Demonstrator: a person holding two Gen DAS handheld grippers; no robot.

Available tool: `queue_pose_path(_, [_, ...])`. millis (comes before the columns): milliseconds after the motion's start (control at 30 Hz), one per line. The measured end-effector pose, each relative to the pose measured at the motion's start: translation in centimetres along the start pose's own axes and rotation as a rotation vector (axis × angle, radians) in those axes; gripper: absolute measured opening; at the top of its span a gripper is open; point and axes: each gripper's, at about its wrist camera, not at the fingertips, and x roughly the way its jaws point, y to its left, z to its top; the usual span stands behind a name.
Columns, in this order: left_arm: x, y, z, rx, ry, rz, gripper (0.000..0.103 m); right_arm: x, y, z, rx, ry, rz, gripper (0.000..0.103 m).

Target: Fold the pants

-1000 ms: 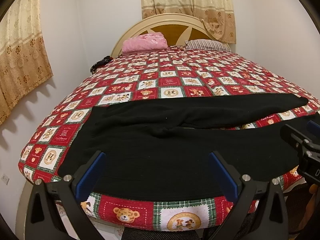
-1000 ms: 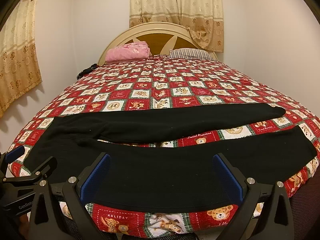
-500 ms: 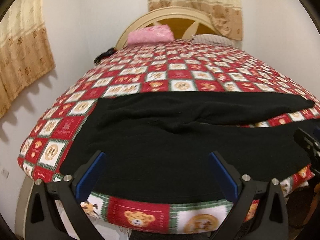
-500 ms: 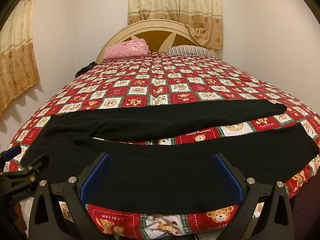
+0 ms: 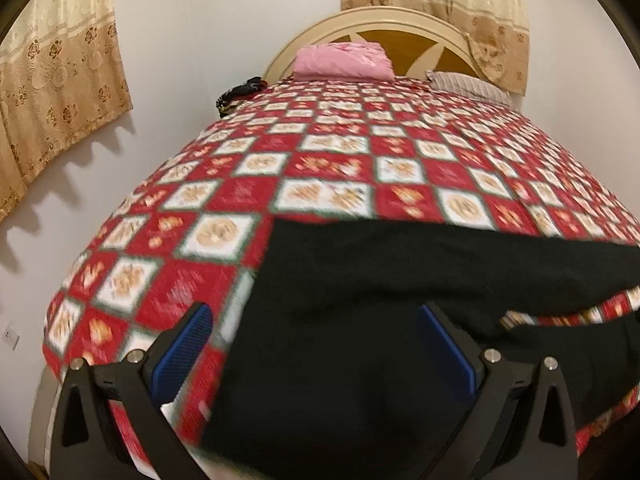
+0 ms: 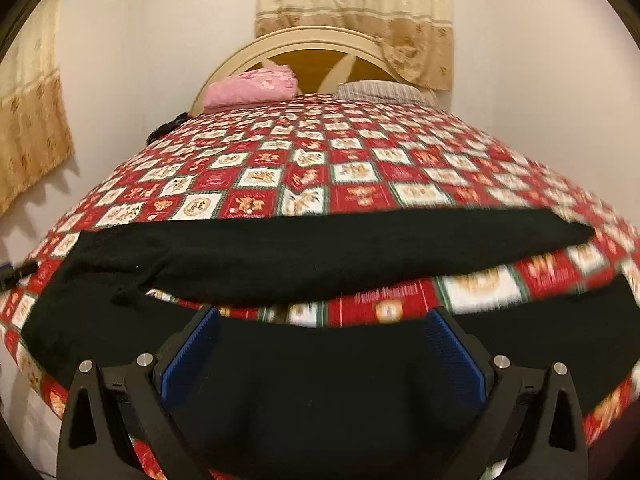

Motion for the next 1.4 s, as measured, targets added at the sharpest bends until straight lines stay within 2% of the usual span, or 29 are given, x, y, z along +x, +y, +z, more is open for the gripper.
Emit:
queue_pose_path(67, [2.1,1.3,1.7,0.003,0.02,0.005,0.103,1.0,0.2,1.5,-0.035,0.0,0.029,0.102])
queue_pose_path(167, [5.4,2.7,3.6,-0.022,0.071,-0.039,0.103,2.6,0.8,3.4,-0.07,0.006,0.06,0.102])
queue_pose_path(300, [9.3,3.7,4.5,-0.083,0.142,-0.068,0.101,5.2,2.4,5.1,-0.117,0.042,0.081,0.099])
queue_pose_path(367, [11.8,3.7,4.6,-0.094,0.204,-0.091,0.093,6.0,3.1,5.3,-0.134,0.059,0.097,0.095])
queue_pose_path(400, [12.4,3.9,4.5,-0.096,0.224,-0.1,0.088,6.5,3.5,5.3,-0.146,0.07,0.107,0.09])
queue_pose_path(500, [14.5,3.9,4.4,-0.109,0.279,-0.117,0.083,7.8,4.3,5.5,-0.187,0.092,0.119,0.077])
queue_pose_path(633, [15.9,3.8,4.0,-0.094,0.319,-0.106,0.083,10.2,4.2,6.5,-0.211,0.13,0.135,0.077])
queue_pose_path(733, [16.4,4.0,4.2,-0.097,0.318,-0.127,0.091,12.4,4.1,7.7,-0.204,0.184,0.208,0.077])
queue_pose_path(867, [16.7,3.3,4.3,-0.063,0.32,-0.135,0.101,16.2,5.4,9.4,-0.265,0.236,0.251,0.077])
queue_pose_path(967, [17.0,2.6,4.1,-0.01,0.305,-0.119,0.103,19.0,6.8,9.7,-0.338,0.3,0.306,0.077])
queue_pose_path(1067, [17.3,2.9,4.4,-0.008,0.286,-0.139,0.102,21.3,8.5,8.9,-0.47,0.346,0.256,0.077])
queue_pose_path(1133, [17.4,3.0,4.5,-0.015,0.272,-0.144,0.097,21.9,8.9,8.6,-0.504,0.354,0.276,0.077])
queue_pose_path(1167, [17.4,3.1,4.6,-0.019,0.263,-0.146,0.09,21.9,8.9,8.6,-0.507,0.349,0.291,0.077])
queue_pose_path(1200, [17.3,3.3,4.7,-0.024,0.254,-0.154,0.083,21.9,8.9,8.7,-0.513,0.349,0.304,0.072])
queue_pose_path(1233, [17.2,3.3,4.8,-0.03,0.251,-0.165,0.079,21.8,8.8,8.7,-0.521,0.36,0.344,0.05])
queue_pose_path(1300, [16.9,3.5,5.0,-0.055,0.247,-0.22,0.056,21.4,8.9,8.7,-0.513,0.401,0.454,0.019])
queue_pose_path(1333, [16.9,3.7,5.1,-0.069,0.25,-0.241,0.053,21.2,9.1,8.6,-0.53,0.399,0.449,0.01])
queue_pose_path(1367, [16.9,3.5,5.3,-0.077,0.25,-0.252,0.043,20.7,9.5,8.4,-0.566,0.398,0.444,0.006])
queue_pose_path(1400, [17.0,3.5,5.4,-0.091,0.249,-0.29,0.027,20.1,9.8,8.2,-0.59,0.395,0.442,0.006])
